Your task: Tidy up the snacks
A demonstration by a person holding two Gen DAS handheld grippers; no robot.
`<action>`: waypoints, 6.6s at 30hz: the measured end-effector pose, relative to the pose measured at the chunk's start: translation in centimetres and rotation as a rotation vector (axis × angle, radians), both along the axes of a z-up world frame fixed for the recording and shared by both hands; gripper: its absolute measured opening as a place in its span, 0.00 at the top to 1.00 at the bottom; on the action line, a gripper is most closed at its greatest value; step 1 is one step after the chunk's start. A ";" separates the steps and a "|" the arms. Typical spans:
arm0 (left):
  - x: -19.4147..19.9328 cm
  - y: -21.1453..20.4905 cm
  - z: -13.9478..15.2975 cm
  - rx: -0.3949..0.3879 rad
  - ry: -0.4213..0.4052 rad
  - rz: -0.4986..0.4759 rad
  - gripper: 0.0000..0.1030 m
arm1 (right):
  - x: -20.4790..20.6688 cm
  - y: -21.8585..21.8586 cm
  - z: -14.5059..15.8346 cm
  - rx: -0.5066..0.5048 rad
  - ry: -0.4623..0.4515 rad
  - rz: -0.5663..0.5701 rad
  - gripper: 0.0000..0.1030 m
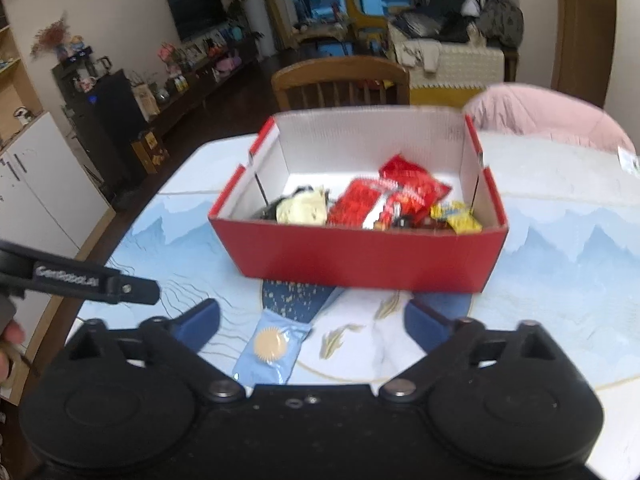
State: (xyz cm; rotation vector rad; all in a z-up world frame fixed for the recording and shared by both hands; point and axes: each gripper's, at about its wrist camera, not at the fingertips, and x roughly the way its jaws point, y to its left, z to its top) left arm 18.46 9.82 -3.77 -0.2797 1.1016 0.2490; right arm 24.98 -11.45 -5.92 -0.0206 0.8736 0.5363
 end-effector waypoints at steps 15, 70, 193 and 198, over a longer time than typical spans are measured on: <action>-4.6 5.2 -4.2 -0.047 0.088 0.227 0.33 | 1.5 7.7 -8.1 -0.139 0.136 0.006 0.05; 0.3 -3.9 -10.5 0.089 0.147 -0.799 0.69 | -3.2 -0.5 -8.9 -0.073 0.225 0.108 0.55; 5.1 -5.3 3.6 0.072 -0.223 -0.172 0.37 | 5.3 -5.0 5.4 0.056 -0.141 -0.038 0.02; 3.3 -5.5 4.7 0.073 -0.266 -0.174 0.27 | 3.6 -5.6 6.2 0.085 -0.167 -0.041 0.00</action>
